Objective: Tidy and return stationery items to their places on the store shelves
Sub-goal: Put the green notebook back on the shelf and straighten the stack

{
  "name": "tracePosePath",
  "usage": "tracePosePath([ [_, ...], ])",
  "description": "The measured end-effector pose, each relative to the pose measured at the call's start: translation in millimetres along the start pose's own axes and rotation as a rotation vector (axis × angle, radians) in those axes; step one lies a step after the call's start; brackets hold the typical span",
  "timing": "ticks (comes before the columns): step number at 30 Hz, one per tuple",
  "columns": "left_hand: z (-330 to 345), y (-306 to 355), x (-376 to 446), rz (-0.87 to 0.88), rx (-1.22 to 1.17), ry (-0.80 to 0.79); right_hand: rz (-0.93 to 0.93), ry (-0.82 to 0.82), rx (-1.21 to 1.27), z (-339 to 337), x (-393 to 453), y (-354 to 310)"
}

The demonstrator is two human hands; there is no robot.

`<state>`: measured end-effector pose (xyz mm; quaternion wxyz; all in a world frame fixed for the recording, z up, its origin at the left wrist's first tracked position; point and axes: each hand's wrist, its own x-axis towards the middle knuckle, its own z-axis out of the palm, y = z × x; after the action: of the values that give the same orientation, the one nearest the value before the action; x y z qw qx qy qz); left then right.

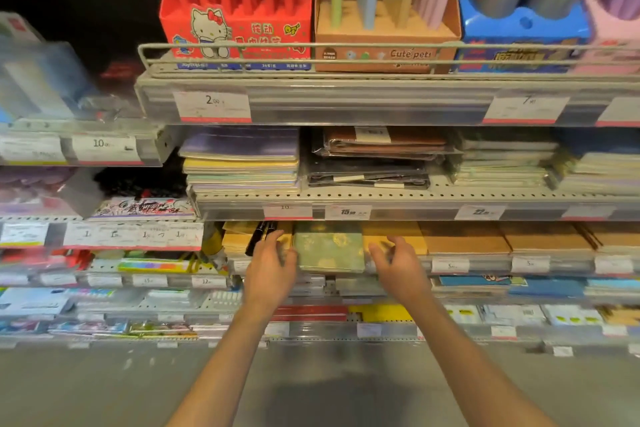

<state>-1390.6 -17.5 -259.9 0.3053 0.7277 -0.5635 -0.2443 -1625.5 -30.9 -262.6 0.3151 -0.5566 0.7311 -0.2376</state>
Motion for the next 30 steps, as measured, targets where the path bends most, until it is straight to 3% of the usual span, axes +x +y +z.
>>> tracePosePath([
  [5,20,-5,9,0.037,0.017,-0.081,0.070,-0.092,0.022,25,30,-12],
  [13,35,-9,26,-0.045,-0.121,-0.074,0.066,-0.131,0.133,41,42,-9],
  [23,42,-25,33,-0.083,-0.256,-0.169,0.141,-0.150,0.482,31,38,-9],
  [30,36,-17,17,-0.153,-0.398,-0.240,0.110,-0.154,0.512,21,21,0],
])
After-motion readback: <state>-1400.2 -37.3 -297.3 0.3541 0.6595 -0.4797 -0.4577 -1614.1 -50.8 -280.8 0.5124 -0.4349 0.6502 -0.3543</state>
